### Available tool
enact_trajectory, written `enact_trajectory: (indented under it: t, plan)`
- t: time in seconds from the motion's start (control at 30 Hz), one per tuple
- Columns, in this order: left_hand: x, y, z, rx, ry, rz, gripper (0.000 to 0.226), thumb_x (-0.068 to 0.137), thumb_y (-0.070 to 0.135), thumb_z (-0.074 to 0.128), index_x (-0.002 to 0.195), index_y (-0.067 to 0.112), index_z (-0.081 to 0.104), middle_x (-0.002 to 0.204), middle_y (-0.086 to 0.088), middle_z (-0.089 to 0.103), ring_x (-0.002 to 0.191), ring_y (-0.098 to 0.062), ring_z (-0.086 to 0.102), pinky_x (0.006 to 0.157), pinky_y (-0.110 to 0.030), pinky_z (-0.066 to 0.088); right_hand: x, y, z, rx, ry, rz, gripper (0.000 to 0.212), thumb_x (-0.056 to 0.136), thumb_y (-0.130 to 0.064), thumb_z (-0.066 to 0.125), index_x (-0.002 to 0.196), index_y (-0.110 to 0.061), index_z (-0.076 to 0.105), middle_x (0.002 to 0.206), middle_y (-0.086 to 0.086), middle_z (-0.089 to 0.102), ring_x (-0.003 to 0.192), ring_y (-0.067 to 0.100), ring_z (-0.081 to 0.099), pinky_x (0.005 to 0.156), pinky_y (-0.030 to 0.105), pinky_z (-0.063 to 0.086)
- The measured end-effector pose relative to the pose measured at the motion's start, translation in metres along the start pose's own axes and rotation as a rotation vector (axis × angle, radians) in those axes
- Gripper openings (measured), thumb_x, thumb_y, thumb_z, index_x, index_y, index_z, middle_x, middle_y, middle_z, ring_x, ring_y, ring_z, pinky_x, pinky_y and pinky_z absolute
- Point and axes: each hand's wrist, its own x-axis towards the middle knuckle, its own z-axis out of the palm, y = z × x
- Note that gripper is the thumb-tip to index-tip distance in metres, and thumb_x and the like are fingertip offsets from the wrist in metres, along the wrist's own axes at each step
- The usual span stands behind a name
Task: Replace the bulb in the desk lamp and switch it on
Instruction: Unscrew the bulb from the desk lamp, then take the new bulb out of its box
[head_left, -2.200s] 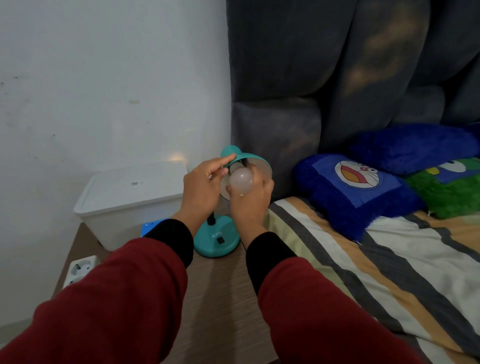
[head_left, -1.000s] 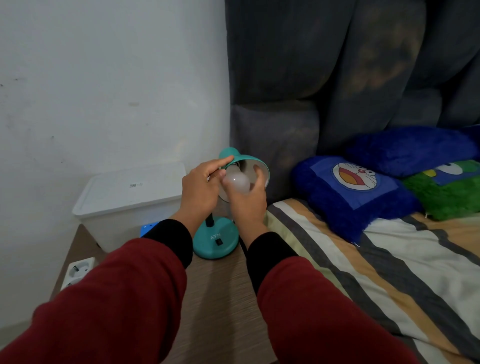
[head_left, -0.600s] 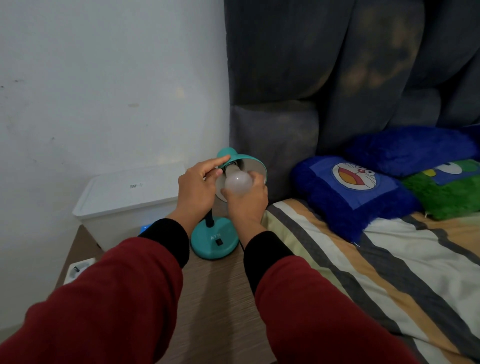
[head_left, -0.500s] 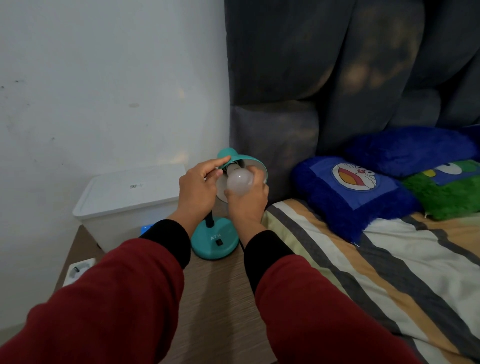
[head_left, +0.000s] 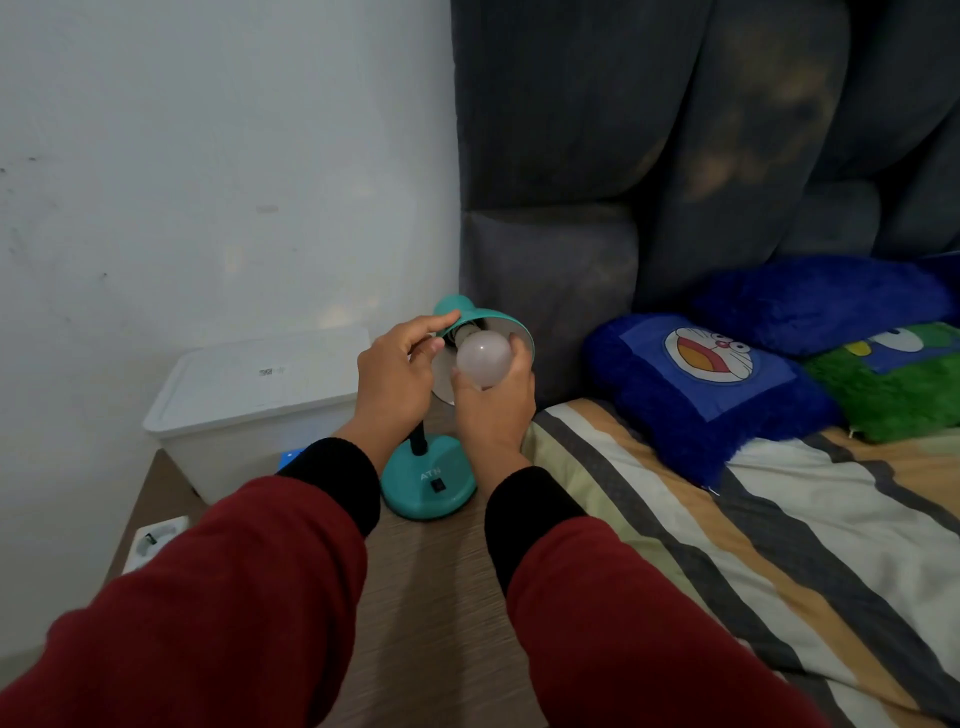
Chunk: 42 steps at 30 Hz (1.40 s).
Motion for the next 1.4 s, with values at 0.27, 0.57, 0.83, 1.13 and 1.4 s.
enact_trajectory:
  t: [0.27,0.57,0.83,1.13,1.4]
  plan:
    - [-0.002,0.003,0.002,0.023,-0.02,-0.003,0.033,0.094,0.007,0.051,0.12,0.023,0.064,0.124,0.001,0.065,0.098,0.0,0.052,0.074,0.012,0.031,-0.005,0.006,-0.011,-0.073,-0.01,-0.054,0.059,0.073,-0.004,0.071,0.126,-0.013,0.044,0.13,0.007,0.048,0.116,0.021,0.052,0.081,0.011,0.03]
    - [-0.014,0.002,-0.008,0.145,-0.096,-0.085,0.044,0.097,0.019,0.047,0.14,0.024,0.042,0.136,-0.005,0.055,0.126,-0.016,0.051,0.101,-0.013,0.03,-0.018,0.004,-0.027,-0.2,-0.087,-0.081,0.074,0.075,-0.014,0.071,0.14,-0.023,0.037,0.131,0.009,0.048,0.119,0.022,0.047,0.089,0.017,0.032]
    - [-0.033,-0.015,-0.042,0.499,-0.227,-0.322,0.049,0.093,0.026,0.051,0.138,0.007,0.041,0.136,-0.018,0.05,0.129,-0.032,0.042,0.105,-0.034,0.035,-0.04,-0.009,-0.041,-0.235,-0.136,0.003,0.063,0.078,-0.024,0.071,0.134,-0.016,0.044,0.131,0.013,0.048,0.117,0.026,0.048,0.089,0.025,0.035]
    - [-0.063,-0.053,-0.074,0.859,-0.408,-0.433,0.036,0.091,0.028,0.051,0.117,0.004,0.056,0.124,-0.015,0.057,0.114,-0.03,0.053,0.089,-0.033,0.046,-0.09,0.005,-0.024,-0.064,-0.106,0.152,0.044,0.067,-0.026,0.07,0.1,-0.018,0.043,0.111,0.011,0.055,0.099,0.029,0.057,0.085,0.046,0.052]
    - [-0.074,-0.093,-0.086,0.94,-0.427,-0.4,0.04,0.087,0.031,0.053,0.118,0.005,0.054,0.125,-0.015,0.056,0.115,-0.032,0.053,0.096,-0.037,0.046,-0.115,0.041,0.007,-0.15,-0.244,0.261,0.041,0.077,-0.03,0.07,0.101,-0.021,0.038,0.104,0.005,0.053,0.089,0.019,0.053,0.065,0.026,0.041]
